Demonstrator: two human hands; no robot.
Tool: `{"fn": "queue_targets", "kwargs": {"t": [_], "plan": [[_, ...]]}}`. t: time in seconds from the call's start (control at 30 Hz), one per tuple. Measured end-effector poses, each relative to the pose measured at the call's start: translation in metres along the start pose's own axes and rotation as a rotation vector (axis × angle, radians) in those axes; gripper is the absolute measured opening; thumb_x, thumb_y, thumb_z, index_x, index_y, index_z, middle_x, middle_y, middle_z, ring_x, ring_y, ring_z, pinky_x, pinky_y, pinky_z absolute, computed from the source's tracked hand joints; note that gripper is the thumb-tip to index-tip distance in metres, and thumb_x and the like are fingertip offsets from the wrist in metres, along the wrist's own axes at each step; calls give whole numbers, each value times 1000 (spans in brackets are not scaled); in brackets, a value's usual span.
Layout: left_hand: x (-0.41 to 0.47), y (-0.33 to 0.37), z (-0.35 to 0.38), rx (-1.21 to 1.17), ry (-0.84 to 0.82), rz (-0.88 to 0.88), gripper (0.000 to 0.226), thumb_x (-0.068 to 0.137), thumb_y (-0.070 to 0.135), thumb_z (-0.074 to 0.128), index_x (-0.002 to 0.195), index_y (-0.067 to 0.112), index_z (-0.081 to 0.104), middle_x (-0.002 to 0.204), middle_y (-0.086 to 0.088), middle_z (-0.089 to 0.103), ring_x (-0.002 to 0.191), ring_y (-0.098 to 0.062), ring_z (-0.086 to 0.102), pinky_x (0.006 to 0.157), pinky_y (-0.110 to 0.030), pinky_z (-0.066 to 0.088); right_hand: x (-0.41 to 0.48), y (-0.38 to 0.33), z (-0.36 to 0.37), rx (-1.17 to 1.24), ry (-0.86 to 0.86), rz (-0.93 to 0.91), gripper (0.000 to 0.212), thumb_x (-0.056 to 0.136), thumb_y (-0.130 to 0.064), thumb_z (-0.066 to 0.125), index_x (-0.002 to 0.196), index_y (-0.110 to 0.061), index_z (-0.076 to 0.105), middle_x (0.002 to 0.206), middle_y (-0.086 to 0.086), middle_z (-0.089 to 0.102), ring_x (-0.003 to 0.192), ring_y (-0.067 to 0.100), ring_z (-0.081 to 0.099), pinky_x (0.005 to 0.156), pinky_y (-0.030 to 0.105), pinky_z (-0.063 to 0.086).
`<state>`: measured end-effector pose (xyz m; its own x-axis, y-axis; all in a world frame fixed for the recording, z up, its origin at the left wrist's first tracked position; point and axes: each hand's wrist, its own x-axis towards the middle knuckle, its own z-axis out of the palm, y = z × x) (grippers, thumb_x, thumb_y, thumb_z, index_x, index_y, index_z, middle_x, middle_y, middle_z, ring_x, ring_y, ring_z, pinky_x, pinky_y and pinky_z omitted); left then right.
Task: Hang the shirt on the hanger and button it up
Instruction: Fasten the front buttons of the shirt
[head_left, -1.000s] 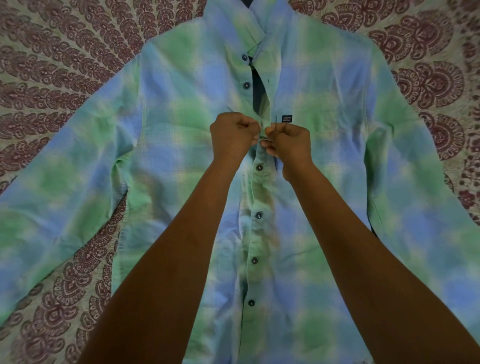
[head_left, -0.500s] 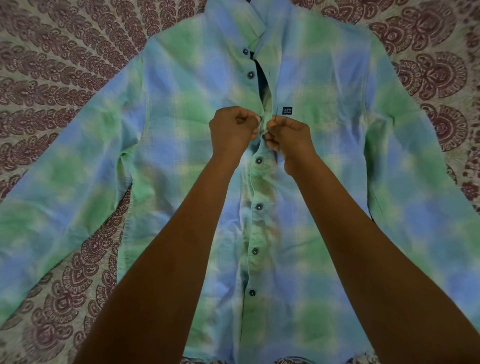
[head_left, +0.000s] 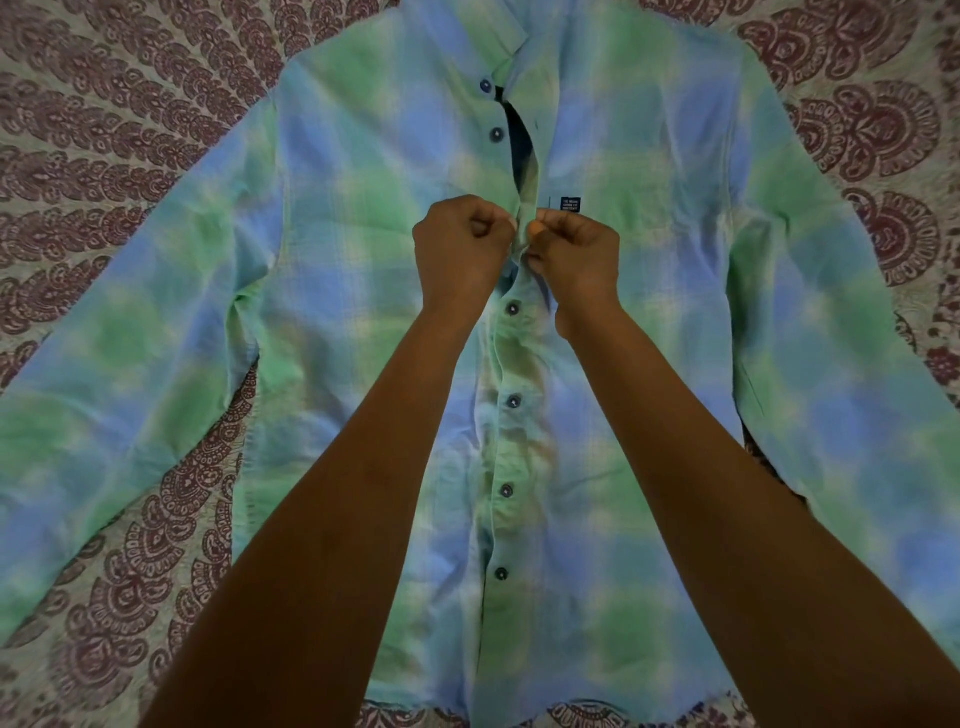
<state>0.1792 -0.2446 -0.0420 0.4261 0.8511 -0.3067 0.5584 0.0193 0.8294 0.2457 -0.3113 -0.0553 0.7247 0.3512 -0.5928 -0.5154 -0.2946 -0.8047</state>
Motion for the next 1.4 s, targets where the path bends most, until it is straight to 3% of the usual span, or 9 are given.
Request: {"fn": "queue_targets", "kwargs": {"t": [0.13,0.3,0.43,0.6,0.77,0.93,1.03,1.2,1.4], "plan": [[1,1,2,59,25,-11,9,77,5,63,72,10,69,67,-6,68,66,-21,68,70,-41,59,-1,2,-1,-36,12,-47,20,83,1,59,74,-17,64,77,5,63,73,17,57,86,38,51],[-2,-1,0,-41,-21,-79,26,78,1,59,62,21,61,66,-4,67,69,-23,69,76,-42,58,1,3,-1,-65,36,-86,14,82,0,61,92,-1,70,82,8,64,78,19,59,91,44,50],[-4,-3,-1,-67,37,-83,25,79,4,59,63,24,61,71,-6,69,72,-24,69,76,-44,58,1,5,0,-70,45,-88,15,82,0,60,94,0,70,80,9,63,73,17,55,84,41,50],[-1,0,-1,-35,-7,-86,25,79,6,59,62,24,61,73,-8,70,73,-23,69,77,-41,58,1,7,-1,-101,14,-113,15,83,-1,59,92,-4,70,86,9,67,79,19,61,88,43,53],[2,4,1,8,22,-131,24,77,5,59,60,21,62,70,-8,70,72,-24,69,74,-41,59,-4,6,-3,-156,-38,-191,32,82,5,54,70,-22,67,77,4,67,77,20,63,86,46,54],[6,7,-1,13,-38,-169,29,75,3,59,56,24,60,69,-6,68,76,-28,69,76,-41,58,-6,10,-3,-46,-10,-167,34,83,8,47,78,-21,64,75,8,66,75,22,64,87,45,54],[8,8,-3,36,-61,-166,27,75,1,59,57,22,60,65,-6,66,72,-28,69,76,-40,58,-6,14,-4,7,2,-149,27,77,3,55,78,-23,64,76,9,66,76,23,64,89,47,53],[6,12,-6,31,-124,-137,23,77,-4,56,63,14,62,60,-2,61,58,-22,61,74,-35,59,-3,8,-6,7,-14,-131,21,75,5,63,83,-14,64,69,3,63,69,16,61,79,35,53],[2,8,-2,-154,-128,-240,26,81,2,57,60,17,63,55,-3,58,52,-16,55,64,-30,54,-12,10,-6,-326,21,-466,22,80,-4,63,101,-8,64,70,-7,61,68,9,61,70,23,53]]}}
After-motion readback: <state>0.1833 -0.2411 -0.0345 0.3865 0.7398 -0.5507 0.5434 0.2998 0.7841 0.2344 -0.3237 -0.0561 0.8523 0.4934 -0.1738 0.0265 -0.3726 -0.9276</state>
